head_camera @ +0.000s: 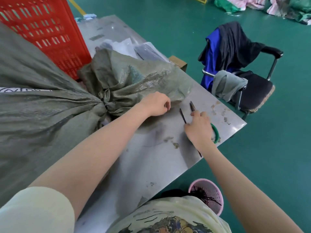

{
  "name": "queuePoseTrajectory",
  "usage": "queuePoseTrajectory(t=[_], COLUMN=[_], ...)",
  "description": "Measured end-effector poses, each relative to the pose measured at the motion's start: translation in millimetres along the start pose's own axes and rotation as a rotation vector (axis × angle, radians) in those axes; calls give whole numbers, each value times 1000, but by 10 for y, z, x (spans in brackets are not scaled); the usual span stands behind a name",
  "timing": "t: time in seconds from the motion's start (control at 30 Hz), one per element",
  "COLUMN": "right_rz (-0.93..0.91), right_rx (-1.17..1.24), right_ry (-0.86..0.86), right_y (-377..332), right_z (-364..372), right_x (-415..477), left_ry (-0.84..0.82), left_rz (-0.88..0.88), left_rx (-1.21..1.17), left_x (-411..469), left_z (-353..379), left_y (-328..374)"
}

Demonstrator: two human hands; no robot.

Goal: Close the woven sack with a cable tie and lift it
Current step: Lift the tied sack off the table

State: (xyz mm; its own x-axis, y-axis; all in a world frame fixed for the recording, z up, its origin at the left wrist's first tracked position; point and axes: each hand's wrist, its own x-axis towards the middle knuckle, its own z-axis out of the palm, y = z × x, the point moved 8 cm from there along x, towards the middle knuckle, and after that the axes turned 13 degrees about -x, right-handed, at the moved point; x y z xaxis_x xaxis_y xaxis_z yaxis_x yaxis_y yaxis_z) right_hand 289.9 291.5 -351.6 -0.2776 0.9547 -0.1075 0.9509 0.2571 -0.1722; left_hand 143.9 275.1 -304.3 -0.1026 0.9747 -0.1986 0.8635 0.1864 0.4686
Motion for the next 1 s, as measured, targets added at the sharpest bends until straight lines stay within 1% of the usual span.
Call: queuePoseTrajectory(t=[0.13, 0.2, 0.3, 0.37, 0.43, 0.53, 0.6, 0.67, 0.7, 0.77, 0.8, 0.87, 1.0], right_rz=[-189, -254, -297, -259, -198, -132, -95, -83, -91, -103, -112, -141, -220], right_rx=[155, 231, 390, 551, 648, 734, 780, 842, 905, 1038, 1060, 984, 867], right_ry=[-89, -183, -456, -671, -814, -895, -928, -924, -895, -757, -664, -528, -365], right_y=[-671, -1018, -1518, -1832, -2090, -2427, -2592, -2718, -2814, -2946, -2981, -3031, -3122], right_z=[35, 68, 213, 326, 420, 498, 521, 526, 512, 406, 304, 50, -431], right_x=[-60, -128, -248, -347, -407, -434, -469, -476, -451, -364, -333, -331, -308], left_ry=[90, 138, 237, 280, 240, 126, 70, 43, 35, 14, 16, 57, 205], left_rz=[-65, -107, -183, -253, -354, -531, -601, -637, -645, -639, -632, -619, -575], left_rx=[-45, -71, -63, 6, 106, 250, 310, 309, 301, 274, 252, 197, 36], left_x=[-192, -320, -551, -708, -835, -1060, -1167, -1235, -1278, -1326, -1347, -1404, -1546], left_z=[-420, -677, -1033, -1215, -1295, -1346, -1346, -1341, -1367, -1429, -1481, -1663, -2053], left_y=[-173, -304, -535, -714, -909, -1224, -1379, -1475, -1514, -1531, -1535, -1544, -1512])
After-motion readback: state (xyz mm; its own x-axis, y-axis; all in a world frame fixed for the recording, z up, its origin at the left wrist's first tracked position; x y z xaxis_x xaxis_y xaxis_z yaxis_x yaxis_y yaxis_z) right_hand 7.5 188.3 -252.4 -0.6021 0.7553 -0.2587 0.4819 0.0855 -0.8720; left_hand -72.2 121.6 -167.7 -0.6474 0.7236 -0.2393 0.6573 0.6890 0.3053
